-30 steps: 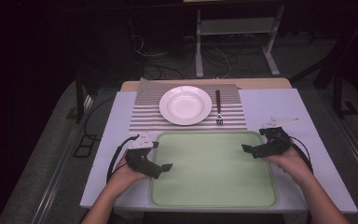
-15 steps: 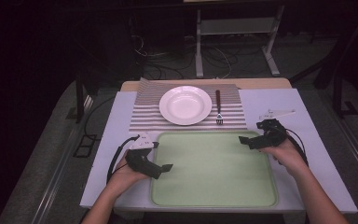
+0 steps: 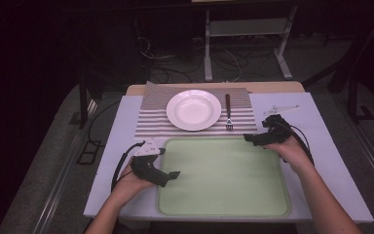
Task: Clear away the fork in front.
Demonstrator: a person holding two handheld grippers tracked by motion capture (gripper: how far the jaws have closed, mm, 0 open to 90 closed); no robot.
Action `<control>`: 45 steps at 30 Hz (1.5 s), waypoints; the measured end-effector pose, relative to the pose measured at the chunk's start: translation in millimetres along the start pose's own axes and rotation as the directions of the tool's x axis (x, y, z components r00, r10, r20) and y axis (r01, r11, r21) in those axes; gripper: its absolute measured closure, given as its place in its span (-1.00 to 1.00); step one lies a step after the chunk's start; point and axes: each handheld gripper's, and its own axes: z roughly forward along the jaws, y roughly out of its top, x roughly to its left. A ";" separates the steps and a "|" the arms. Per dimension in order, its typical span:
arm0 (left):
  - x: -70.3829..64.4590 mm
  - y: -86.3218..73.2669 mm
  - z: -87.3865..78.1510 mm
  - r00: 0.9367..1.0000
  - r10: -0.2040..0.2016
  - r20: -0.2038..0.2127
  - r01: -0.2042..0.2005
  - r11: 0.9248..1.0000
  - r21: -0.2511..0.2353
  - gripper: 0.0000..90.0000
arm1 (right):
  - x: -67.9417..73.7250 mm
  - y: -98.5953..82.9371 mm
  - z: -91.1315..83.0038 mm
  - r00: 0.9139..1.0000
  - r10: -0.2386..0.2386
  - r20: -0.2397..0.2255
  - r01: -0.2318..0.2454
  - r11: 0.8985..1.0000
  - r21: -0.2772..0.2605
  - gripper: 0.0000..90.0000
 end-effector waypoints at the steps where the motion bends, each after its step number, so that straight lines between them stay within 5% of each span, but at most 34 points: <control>1: -0.4 0.2 0.5 1.000 0.000 0.001 0.000 1.000 0.000 -1.00 | -1.4 2.0 2.7 1.000 0.003 0.008 -0.003 1.000 -0.002 -0.91; 32: 1.1 -0.2 -1.8 1.000 -0.003 -0.001 0.003 1.000 -0.011 -1.00 | -21.9 58.3 54.9 0.997 0.038 0.068 -0.047 0.989 0.139 -0.45; 40: 1.9 -0.2 -3.1 1.000 -0.008 -0.005 0.008 1.000 -0.017 -1.00 | -26.9 74.4 75.2 0.995 0.056 0.083 -0.070 0.981 0.181 -0.21; 45: 2.1 -0.5 -2.2 1.000 -0.006 -0.004 0.006 1.000 -0.014 -1.00 | -30.1 86.8 90.9 0.992 0.074 0.099 -0.096 0.964 0.247 0.04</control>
